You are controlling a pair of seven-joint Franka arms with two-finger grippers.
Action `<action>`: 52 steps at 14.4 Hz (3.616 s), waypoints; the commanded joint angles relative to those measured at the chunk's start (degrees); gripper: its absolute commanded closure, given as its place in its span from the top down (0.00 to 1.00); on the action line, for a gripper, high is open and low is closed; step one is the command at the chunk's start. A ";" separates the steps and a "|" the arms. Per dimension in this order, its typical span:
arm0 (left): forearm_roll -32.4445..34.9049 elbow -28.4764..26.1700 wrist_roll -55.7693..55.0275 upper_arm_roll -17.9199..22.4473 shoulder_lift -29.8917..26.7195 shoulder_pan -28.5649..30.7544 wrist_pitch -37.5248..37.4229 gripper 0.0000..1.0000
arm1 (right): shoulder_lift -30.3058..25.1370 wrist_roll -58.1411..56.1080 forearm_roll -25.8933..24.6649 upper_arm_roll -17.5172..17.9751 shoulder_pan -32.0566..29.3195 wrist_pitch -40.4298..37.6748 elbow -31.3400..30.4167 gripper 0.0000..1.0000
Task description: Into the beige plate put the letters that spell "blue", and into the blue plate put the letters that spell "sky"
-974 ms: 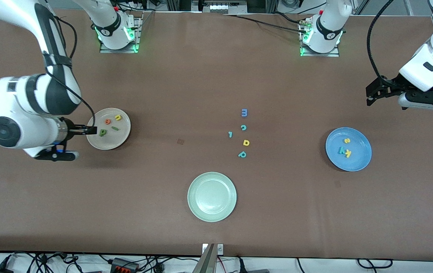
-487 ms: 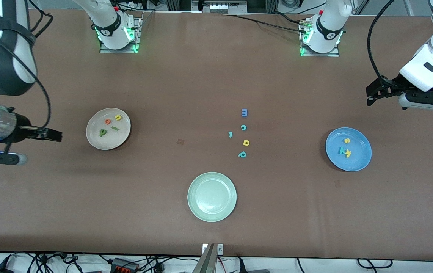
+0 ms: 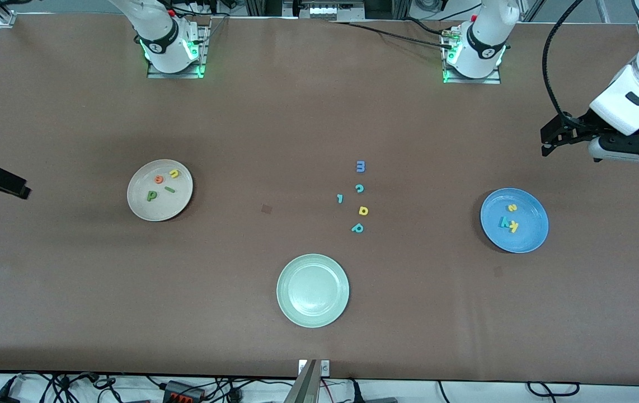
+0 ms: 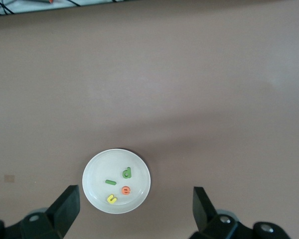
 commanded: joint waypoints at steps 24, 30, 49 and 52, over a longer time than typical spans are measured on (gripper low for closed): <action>-0.80 1.78 0.40 0.06 0.71 0.18 -1.32 1.00 | -12.94 -7.45 0.27 2.84 -2.35 1.18 -17.65 1.00; -0.80 1.69 0.31 -0.02 0.71 0.10 -1.32 1.00 | -14.18 -7.19 0.45 2.75 -2.44 1.18 -19.50 1.00; -0.80 1.69 0.31 -0.02 0.71 0.10 -1.32 1.00 | -14.09 -7.80 -0.08 2.31 -2.79 0.04 -19.33 1.00; -0.80 1.78 0.31 -0.02 0.71 0.10 -1.32 1.00 | -14.09 -7.89 -0.17 2.31 -2.79 0.04 -19.42 1.00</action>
